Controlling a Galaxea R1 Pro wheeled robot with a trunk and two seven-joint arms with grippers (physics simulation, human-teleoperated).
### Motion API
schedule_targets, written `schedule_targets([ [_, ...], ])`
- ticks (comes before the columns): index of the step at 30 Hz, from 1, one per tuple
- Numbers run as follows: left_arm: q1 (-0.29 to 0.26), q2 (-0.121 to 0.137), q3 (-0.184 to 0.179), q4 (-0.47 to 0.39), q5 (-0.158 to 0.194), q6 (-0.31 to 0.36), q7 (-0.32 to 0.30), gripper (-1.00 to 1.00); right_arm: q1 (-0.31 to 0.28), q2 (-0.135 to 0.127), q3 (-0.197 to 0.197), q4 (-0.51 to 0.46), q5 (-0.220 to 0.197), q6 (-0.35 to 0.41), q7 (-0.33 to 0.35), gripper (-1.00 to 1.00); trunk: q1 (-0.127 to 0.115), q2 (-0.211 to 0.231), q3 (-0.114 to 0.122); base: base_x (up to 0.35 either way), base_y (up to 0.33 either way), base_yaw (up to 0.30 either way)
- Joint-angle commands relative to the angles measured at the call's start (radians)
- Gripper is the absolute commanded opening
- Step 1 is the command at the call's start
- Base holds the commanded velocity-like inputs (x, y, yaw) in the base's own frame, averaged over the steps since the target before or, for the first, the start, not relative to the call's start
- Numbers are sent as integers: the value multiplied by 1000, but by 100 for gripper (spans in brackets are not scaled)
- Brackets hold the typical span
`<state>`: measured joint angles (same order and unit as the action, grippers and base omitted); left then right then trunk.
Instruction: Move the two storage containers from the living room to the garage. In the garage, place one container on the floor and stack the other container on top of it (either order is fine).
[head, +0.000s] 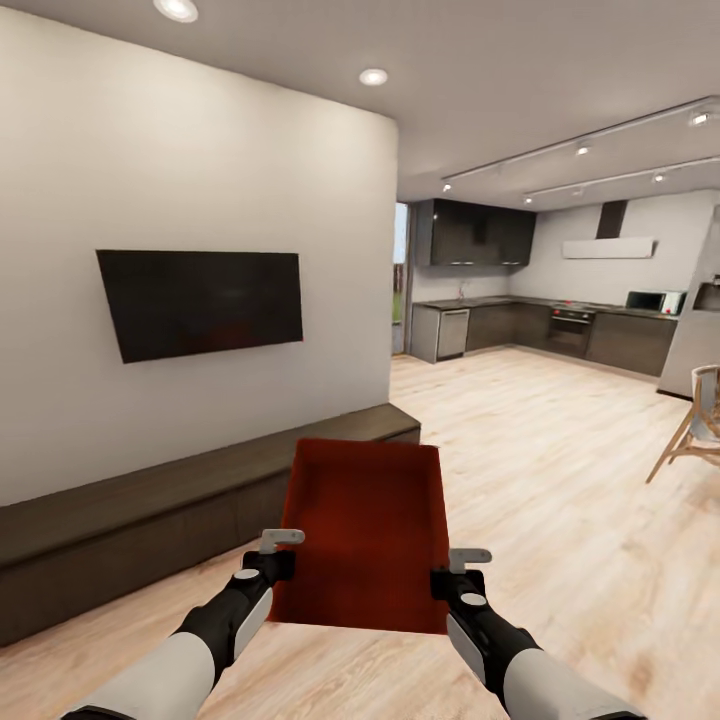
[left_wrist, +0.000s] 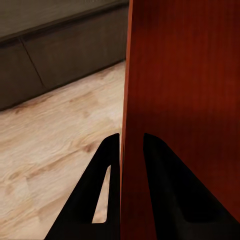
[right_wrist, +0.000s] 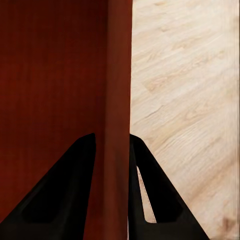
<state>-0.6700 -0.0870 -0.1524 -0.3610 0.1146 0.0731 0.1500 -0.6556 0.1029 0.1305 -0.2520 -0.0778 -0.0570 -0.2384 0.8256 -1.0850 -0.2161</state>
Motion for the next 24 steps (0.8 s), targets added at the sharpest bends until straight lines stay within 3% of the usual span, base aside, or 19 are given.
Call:
schedule_targets([
  [1,0,0,-4,-6,-1,-7,14,-100,-1,3,-5,5,-22,-4,-4,-100,0,-1,-1,0,0,-290],
  [24,0,0,-4,-7,-1,-9,14,-100,-1,3,-5,5,-22,-4,-4,-100,0,-1,-1,0,0,-290],
])
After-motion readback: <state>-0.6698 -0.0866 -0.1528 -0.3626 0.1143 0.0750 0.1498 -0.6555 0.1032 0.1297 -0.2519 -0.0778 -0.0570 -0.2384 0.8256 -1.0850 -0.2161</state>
